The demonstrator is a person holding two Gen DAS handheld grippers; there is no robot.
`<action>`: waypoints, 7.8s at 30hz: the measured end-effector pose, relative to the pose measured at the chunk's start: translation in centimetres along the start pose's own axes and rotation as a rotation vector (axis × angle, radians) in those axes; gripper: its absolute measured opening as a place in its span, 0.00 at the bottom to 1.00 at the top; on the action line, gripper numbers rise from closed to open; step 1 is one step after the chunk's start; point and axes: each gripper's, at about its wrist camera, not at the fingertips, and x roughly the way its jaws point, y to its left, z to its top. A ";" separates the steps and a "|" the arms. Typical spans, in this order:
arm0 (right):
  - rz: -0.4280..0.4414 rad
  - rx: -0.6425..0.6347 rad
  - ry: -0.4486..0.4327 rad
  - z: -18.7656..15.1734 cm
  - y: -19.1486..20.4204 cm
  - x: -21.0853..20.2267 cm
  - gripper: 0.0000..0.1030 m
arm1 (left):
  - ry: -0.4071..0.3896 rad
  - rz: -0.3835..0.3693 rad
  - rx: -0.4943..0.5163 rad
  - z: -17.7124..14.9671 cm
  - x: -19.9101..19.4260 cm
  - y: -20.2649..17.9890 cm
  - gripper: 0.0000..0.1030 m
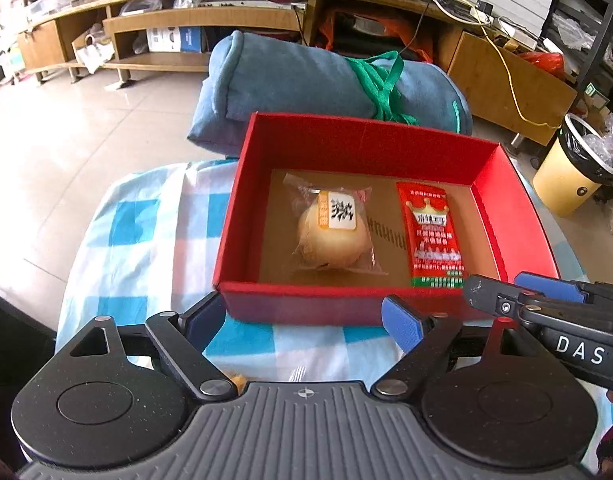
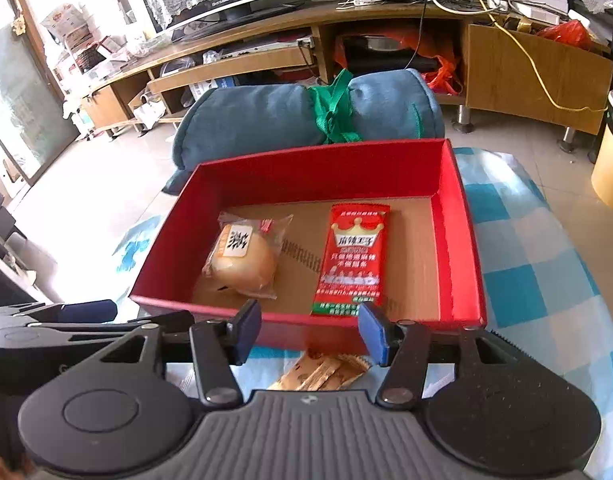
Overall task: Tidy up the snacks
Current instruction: 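Open both tools and withdraw them from the red box, then grasp the yellow waffle packet with the left tool while the right tool nears the white biscuit packet, then grasp and lift the white biscuit packet with the right tool while the left tool holds the waffle, then carry the waffle and white packet over the red box with both tools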
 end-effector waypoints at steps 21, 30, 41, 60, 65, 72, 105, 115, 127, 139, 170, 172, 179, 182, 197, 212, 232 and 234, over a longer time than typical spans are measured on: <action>0.036 -0.064 0.052 -3.1 2.3 -0.7 0.51 | 0.148 0.041 -0.078 -4.6 1.5 5.2 0.90; 0.037 -0.053 0.071 -3.3 1.5 -0.6 0.53 | 0.192 0.089 -0.036 -5.1 3.8 4.9 0.97; 0.041 -0.057 0.094 -3.7 1.5 -0.3 0.54 | 0.205 0.056 -0.050 -5.4 5.7 5.7 1.00; 0.044 -0.069 0.111 -5.0 1.4 -1.0 0.54 | 0.245 -0.001 -0.051 -7.3 2.0 5.4 0.83; 0.050 -0.078 0.118 -5.2 1.1 -1.3 0.54 | 0.264 -0.013 -0.021 -7.7 2.5 5.4 0.93; 0.044 -0.085 0.161 -5.7 0.7 -0.4 0.55 | 0.270 0.037 0.091 -8.2 3.6 3.5 1.00; 0.082 -0.640 0.466 -8.2 6.7 3.9 0.64 | 0.295 -0.065 0.015 -7.8 2.1 5.9 0.85; 0.054 -0.884 0.477 -9.3 8.7 4.3 0.71 | 0.300 -0.047 0.026 -7.9 2.3 5.5 0.88; 0.037 -0.743 0.506 -9.7 7.9 7.0 0.92 | 0.304 -0.066 0.058 -8.3 2.6 5.4 0.97; 0.029 -0.465 0.364 -8.9 5.7 1.8 0.42 | 0.292 -0.052 0.013 -8.1 1.8 6.0 0.84; 0.005 -0.394 0.264 -8.9 5.1 1.5 0.38 | 0.238 -0.028 0.020 -8.4 0.7 5.1 0.83; 0.006 -0.387 0.251 -8.8 5.0 1.1 0.38 | 0.222 -0.036 0.017 -8.0 0.4 4.9 0.83; 0.022 -0.350 0.217 -8.6 4.4 -0.3 0.38 | 0.221 -0.054 0.013 -7.6 0.4 4.2 0.83; 0.028 -0.335 0.203 -8.6 4.2 -0.7 0.38 | 0.211 -0.066 0.013 -7.3 0.0 3.8 0.83; 0.072 -0.263 0.141 -8.6 4.0 -3.3 0.38 | 0.166 -0.097 0.011 -6.6 -1.3 3.3 0.83; 0.077 -0.227 0.087 -7.8 3.5 -4.6 0.38 | 0.117 -0.108 0.011 -5.5 -2.2 2.6 0.83; 0.034 -0.246 0.200 -6.9 2.7 -1.0 0.31 | 0.120 -0.097 -0.004 -3.9 -1.1 2.2 0.83; 0.060 -0.310 0.230 -7.3 4.0 0.0 0.41 | 0.137 -0.100 -0.029 -4.1 -0.9 2.9 0.83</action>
